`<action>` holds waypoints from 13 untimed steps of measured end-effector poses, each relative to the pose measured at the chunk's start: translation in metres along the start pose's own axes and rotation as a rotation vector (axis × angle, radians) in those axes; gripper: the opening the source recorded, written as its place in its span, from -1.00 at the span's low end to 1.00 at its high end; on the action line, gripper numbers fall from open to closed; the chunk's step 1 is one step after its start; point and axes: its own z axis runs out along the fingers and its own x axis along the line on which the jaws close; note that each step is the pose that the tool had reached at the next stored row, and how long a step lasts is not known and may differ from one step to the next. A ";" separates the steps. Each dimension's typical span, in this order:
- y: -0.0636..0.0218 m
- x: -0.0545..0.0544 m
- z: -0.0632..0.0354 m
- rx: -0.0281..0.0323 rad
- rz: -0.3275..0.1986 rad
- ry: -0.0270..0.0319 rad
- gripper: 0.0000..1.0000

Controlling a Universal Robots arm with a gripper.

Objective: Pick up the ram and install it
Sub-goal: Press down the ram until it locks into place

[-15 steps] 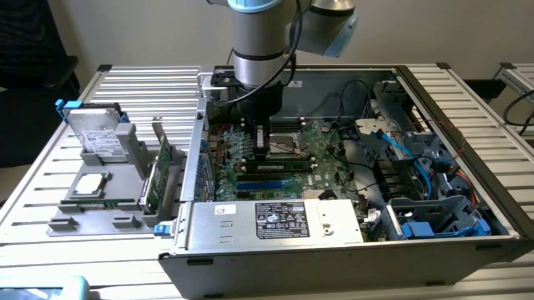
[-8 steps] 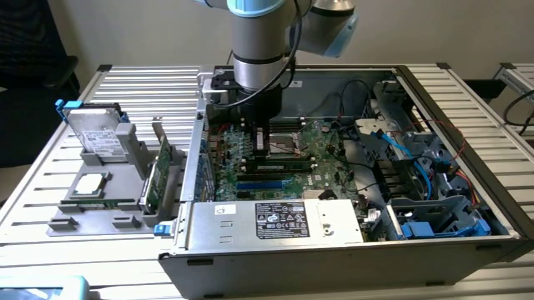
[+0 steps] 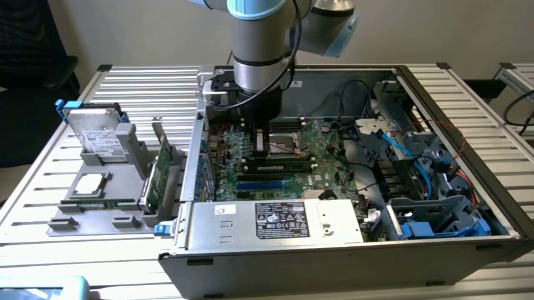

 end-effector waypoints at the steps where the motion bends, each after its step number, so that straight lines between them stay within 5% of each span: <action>1: 0.0000 0.000 0.0001 0.0000 0.000 0.0001 -0.79; 4: -0.0003 0.000 -0.0013 0.0016 0.000 -0.0018 -0.79; 7: -0.0027 0.001 -0.0131 0.0002 0.000 -0.0006 -0.79; 13: -0.0192 0.002 -0.0243 -0.0019 -0.001 -0.0003 -0.79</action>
